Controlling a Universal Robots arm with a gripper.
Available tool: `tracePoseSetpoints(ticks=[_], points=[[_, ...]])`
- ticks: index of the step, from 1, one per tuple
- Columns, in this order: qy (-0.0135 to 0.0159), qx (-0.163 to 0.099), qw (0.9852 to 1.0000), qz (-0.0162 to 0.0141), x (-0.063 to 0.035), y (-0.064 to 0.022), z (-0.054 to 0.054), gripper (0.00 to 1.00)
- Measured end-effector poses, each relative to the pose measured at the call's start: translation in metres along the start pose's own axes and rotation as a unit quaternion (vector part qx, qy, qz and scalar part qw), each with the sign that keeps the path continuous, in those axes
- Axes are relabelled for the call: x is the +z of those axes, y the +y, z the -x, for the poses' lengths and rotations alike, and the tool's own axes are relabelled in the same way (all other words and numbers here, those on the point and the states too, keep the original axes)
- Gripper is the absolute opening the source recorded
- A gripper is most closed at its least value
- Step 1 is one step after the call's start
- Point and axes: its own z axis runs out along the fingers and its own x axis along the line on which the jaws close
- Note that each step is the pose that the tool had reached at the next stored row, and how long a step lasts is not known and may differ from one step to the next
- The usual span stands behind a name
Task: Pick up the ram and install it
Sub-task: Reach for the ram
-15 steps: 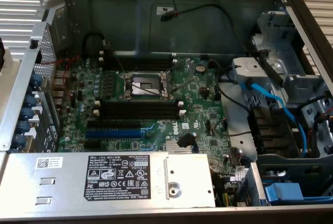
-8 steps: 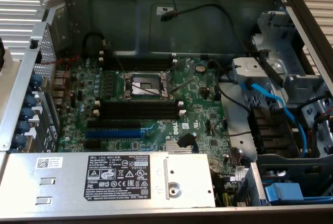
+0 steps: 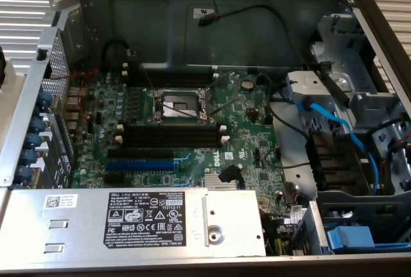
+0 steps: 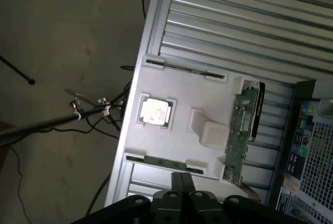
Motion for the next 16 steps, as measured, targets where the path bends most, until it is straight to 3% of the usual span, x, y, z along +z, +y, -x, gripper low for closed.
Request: tracePoseSetpoints(ticks=[5,9,12,13,16], points=[[-0.0011,-0.045,0.999,0.0017,0.0001,-0.0001,0.0,0.11],[-0.0021,-0.081,0.9967,0.0032,0.0002,-0.0001,0.0,0.11],[-0.0029,-0.109,0.9941,0.0042,0.0003,0.0,0.0,0.11],[-0.0034,-0.127,0.9919,0.0049,0.0004,-0.0001,0.0,0.11],[-0.0041,-0.154,0.9881,0.006,0.0006,-0.0001,0.0,0.11]])
